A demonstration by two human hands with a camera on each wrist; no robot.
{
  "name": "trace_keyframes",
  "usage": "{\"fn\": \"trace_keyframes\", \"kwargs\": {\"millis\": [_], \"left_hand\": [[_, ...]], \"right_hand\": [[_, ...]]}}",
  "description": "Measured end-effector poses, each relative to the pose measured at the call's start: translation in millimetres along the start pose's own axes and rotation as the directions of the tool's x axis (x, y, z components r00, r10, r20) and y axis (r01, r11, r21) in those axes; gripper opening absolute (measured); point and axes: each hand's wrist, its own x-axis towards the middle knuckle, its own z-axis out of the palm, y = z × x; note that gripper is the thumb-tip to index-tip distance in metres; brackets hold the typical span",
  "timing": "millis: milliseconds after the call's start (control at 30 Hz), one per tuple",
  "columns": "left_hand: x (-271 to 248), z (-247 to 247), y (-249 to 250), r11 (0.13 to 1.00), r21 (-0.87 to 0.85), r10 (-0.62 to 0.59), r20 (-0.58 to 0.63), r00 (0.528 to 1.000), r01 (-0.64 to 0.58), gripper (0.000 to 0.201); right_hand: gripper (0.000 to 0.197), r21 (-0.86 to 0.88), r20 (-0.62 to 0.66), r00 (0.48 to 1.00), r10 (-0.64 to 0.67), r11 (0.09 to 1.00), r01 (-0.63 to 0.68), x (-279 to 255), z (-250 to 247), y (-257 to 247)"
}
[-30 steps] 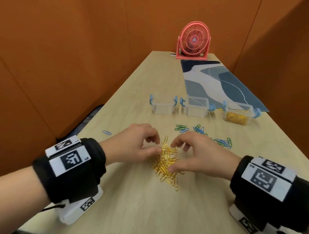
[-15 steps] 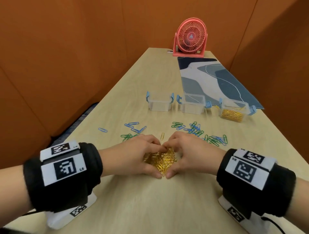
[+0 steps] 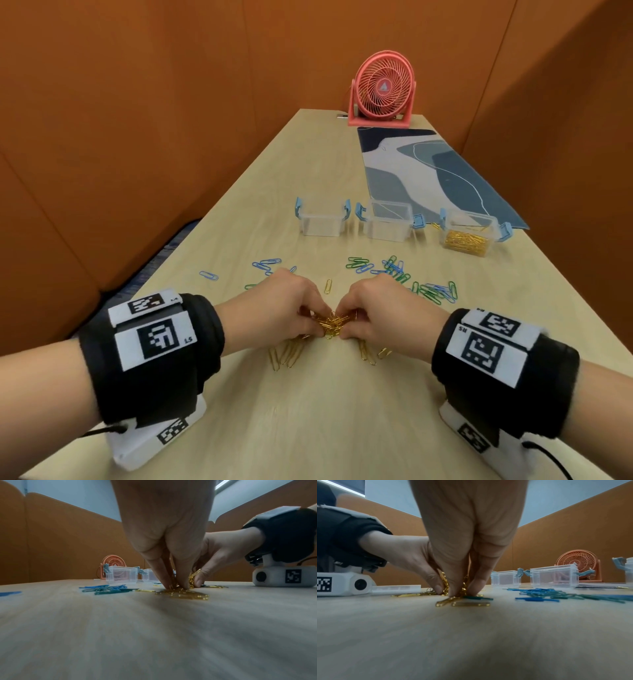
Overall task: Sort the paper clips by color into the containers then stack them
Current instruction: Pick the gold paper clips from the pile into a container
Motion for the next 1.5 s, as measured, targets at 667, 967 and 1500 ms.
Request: {"fn": "trace_keyframes", "kwargs": {"millis": [667, 967, 1500], "left_hand": [[85.6, -45.0, 36.4, 0.714, -0.636, -0.223, 0.193, 0.956, 0.294, 0.022], [210.0, -45.0, 111.2, 0.697, -0.684, -0.211, 0.089, 0.973, 0.214, 0.027], [234.0, -44.7, 128.9, 0.954, -0.295, -0.075, -0.036, 0.997, 0.061, 0.032]], "right_hand": [[0.005, 0.512, -0.161, 0.904, 0.395, 0.817, -0.266, -28.6, -64.7, 86.2], [0.016, 0.424, -0.34, 0.765, 0.547, 0.815, -0.395, -17.9, -116.3, 157.6], [0.021, 0.341, -0.309, 0.813, 0.493, 0.856, -0.389, -11.0, -117.8, 183.9]]}}
